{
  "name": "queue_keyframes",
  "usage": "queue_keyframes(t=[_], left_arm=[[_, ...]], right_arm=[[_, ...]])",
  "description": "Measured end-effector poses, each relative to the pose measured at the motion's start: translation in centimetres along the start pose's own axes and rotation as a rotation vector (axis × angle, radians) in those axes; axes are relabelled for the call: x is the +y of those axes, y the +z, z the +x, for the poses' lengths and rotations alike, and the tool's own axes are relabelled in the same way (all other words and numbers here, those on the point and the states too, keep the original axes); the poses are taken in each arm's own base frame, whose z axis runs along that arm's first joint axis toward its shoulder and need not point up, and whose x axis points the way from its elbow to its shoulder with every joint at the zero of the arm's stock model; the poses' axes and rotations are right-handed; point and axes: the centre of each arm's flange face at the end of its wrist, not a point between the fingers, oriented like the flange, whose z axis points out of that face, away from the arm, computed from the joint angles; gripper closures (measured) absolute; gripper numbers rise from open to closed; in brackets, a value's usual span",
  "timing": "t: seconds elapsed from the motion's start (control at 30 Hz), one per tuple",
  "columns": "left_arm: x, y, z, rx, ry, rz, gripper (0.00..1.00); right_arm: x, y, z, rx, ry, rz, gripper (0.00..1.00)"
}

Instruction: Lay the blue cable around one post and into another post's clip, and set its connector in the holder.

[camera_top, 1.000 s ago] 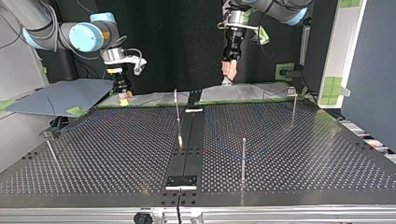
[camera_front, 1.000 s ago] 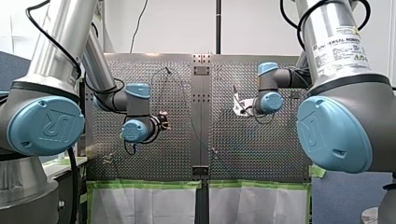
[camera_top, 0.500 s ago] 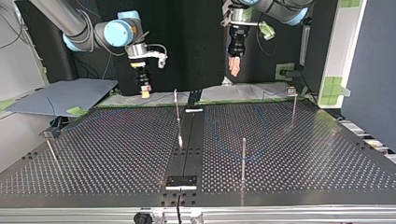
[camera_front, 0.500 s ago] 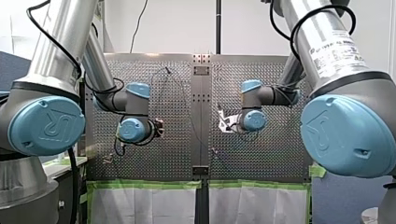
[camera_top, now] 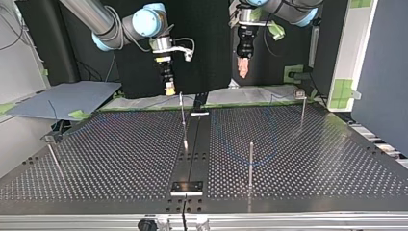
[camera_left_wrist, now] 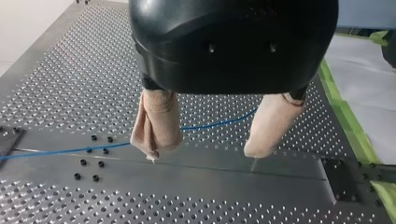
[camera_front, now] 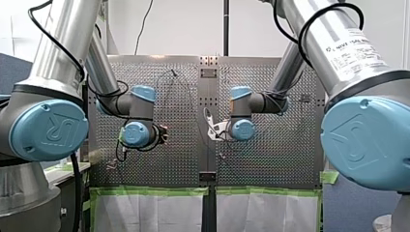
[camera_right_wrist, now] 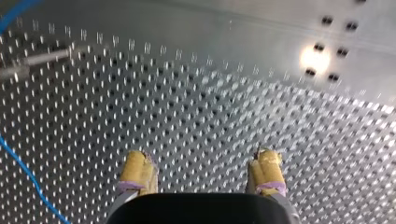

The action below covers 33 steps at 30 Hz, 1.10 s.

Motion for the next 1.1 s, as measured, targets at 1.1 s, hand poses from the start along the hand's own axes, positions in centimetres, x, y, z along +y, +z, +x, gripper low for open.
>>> queue_keyframes(t=[1.1], left_arm=[[1.9,-0.2,-0.1,-0.01,-0.031,-0.185,0.02]], right_arm=[[-12.7,-9.6,0.1,-0.059,0.016,0.154,0.0]])
